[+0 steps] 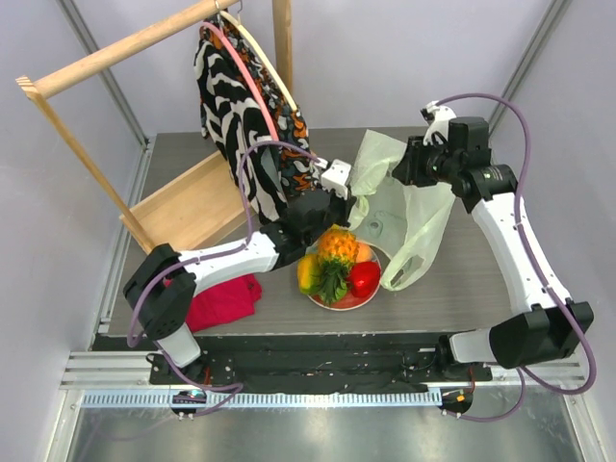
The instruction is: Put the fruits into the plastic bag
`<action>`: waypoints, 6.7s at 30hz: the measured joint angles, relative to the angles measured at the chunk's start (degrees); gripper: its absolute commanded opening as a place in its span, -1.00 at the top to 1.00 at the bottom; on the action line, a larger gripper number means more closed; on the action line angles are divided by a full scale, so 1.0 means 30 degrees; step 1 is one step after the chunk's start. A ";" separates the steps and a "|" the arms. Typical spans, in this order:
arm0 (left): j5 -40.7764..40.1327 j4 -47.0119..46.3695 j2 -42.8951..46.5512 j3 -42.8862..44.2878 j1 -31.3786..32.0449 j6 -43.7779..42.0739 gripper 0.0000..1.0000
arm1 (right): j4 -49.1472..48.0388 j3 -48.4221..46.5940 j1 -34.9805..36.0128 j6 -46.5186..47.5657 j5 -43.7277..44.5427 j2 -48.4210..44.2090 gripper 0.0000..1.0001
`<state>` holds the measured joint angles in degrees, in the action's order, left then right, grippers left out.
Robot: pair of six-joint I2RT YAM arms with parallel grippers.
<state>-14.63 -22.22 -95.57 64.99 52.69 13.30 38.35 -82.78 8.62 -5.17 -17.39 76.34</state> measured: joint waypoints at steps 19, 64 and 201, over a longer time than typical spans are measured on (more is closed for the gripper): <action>0.3891 0.7176 -0.0168 0.4014 -0.3031 0.3373 1.00 | -0.2856 0.4758 0.6171 -0.3089 0.8036 -0.6455 -0.47; 0.4983 1.1744 -0.0066 0.4510 -0.3235 0.1909 1.00 | -0.3177 1.2174 1.5132 -1.0324 0.8021 -0.5719 0.11; 1.4331 0.4758 -0.1384 0.2484 -0.5209 1.1402 1.00 | -1.3165 1.2713 0.2208 -0.6273 0.6878 -0.1807 0.98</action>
<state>28.36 -7.94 -99.72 72.44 37.06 47.51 -1.15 -44.64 15.25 -23.99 3.25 70.91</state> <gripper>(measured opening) 0.013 0.030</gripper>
